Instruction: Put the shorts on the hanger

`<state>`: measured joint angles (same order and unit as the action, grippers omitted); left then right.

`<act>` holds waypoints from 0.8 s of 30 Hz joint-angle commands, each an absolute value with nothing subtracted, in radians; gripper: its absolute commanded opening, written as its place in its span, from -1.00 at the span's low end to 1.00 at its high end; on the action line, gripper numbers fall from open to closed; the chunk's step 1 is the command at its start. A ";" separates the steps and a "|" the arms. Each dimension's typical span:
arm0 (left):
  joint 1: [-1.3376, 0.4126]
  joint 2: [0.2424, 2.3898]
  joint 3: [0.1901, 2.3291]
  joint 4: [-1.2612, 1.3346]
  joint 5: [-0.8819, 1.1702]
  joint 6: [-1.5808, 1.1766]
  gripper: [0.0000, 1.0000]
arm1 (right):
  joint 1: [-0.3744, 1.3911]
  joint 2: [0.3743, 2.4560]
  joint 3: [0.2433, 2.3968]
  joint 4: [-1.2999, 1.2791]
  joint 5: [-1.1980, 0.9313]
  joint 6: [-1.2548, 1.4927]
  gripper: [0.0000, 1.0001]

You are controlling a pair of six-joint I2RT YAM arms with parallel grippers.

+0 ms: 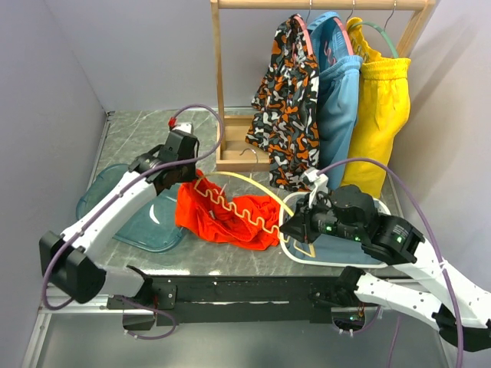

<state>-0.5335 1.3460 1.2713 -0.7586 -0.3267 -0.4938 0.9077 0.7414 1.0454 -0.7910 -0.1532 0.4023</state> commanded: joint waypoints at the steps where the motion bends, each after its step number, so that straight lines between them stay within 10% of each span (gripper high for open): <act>1: -0.600 1.250 1.258 -0.669 -0.308 -0.361 -0.98 | 0.951 0.768 1.051 -0.698 -0.111 0.354 -1.00; 24: -0.730 1.066 1.162 -0.618 -0.201 -0.354 -0.85 | 1.100 0.790 0.679 -0.074 -0.002 0.365 -1.00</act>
